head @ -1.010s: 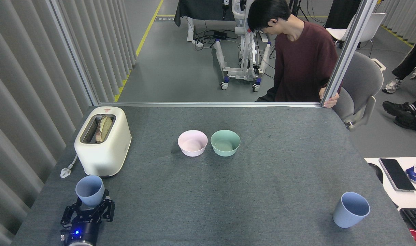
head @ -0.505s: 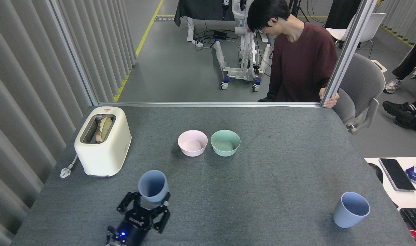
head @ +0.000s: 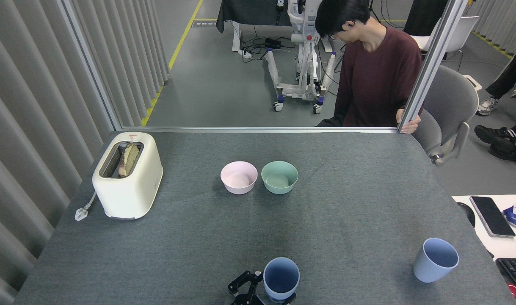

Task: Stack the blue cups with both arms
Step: 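Carry the blue cup with the left gripper toward the table center, then set the blue cup down, open the left gripper and withdraw it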

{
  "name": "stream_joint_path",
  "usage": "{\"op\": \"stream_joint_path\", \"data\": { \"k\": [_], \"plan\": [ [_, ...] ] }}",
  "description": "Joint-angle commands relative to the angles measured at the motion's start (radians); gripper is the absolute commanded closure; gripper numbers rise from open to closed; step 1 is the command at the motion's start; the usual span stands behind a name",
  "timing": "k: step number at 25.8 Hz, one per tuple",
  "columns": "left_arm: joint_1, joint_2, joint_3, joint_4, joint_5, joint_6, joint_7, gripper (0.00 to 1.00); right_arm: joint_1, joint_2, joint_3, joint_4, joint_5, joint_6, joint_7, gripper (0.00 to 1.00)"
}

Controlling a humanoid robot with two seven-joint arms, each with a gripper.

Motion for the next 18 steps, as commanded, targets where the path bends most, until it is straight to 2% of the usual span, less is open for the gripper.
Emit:
{"op": "stream_joint_path", "data": {
  "k": [1,10,15,18],
  "plan": [
    [-0.001,-0.01,-0.013,0.03,-0.003,0.008,0.026,0.0,0.001,-0.001,-0.002,0.0,0.0,0.0,-0.004,0.0],
    [0.009,0.003,-0.002,0.028,0.002,0.009,0.083,0.0,-0.002,0.001,0.0,0.0,0.0,-0.001,-0.004,0.0],
    [0.051,0.044,0.002,-0.027,0.008,0.014,0.106,0.0,-0.002,0.001,0.0,-0.002,0.0,-0.003,-0.01,0.0],
    [0.105,0.087,0.065,-0.07,0.009,0.009,0.113,0.0,-0.002,0.002,-0.002,0.0,-0.001,-0.001,-0.01,0.0]
  ]
}}
